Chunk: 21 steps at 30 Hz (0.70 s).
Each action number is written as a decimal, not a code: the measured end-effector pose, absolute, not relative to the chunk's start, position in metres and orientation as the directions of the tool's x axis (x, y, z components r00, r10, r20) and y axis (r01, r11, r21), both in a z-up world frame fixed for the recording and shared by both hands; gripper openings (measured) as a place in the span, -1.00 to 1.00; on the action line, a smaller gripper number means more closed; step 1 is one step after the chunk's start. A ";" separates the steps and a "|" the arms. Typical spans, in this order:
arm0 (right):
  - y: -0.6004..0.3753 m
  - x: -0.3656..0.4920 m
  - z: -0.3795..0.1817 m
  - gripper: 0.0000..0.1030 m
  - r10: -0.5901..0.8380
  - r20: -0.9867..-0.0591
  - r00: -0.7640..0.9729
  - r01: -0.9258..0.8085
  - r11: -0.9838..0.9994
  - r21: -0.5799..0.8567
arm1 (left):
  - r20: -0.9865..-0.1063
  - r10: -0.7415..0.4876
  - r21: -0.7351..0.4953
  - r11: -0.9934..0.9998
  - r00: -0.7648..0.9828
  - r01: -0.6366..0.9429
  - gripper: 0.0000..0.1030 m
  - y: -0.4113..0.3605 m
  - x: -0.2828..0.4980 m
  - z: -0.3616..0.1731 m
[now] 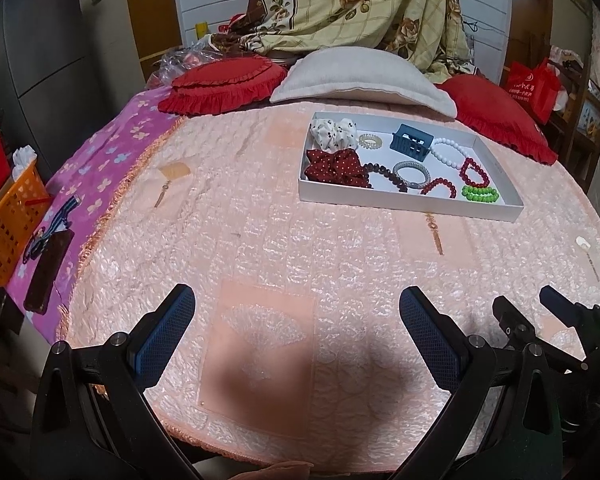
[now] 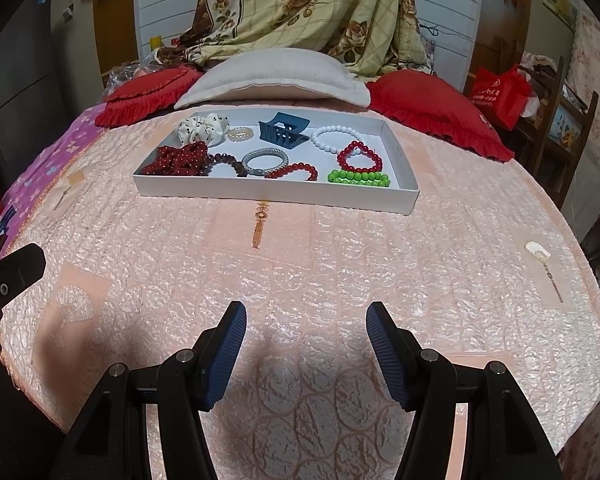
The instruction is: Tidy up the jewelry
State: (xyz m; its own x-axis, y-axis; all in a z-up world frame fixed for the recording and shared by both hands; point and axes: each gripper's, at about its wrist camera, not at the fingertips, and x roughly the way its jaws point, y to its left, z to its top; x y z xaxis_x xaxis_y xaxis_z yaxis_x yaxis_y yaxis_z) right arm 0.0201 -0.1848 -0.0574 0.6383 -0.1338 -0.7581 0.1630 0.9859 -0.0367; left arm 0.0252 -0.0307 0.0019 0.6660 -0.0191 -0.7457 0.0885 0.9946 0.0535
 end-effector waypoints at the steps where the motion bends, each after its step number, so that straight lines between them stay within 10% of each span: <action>1: -0.184 0.021 -0.058 0.17 -0.133 -0.759 0.638 0.163 0.986 -0.037 | -0.747 -0.020 0.053 0.995 0.664 0.089 0.99 -0.031 0.026 0.001; 21: -0.185 0.022 -0.059 0.17 -0.130 -0.756 0.642 0.165 0.986 -0.029 | -0.759 -0.025 0.051 0.994 0.651 0.099 0.99 -0.033 0.029 -0.004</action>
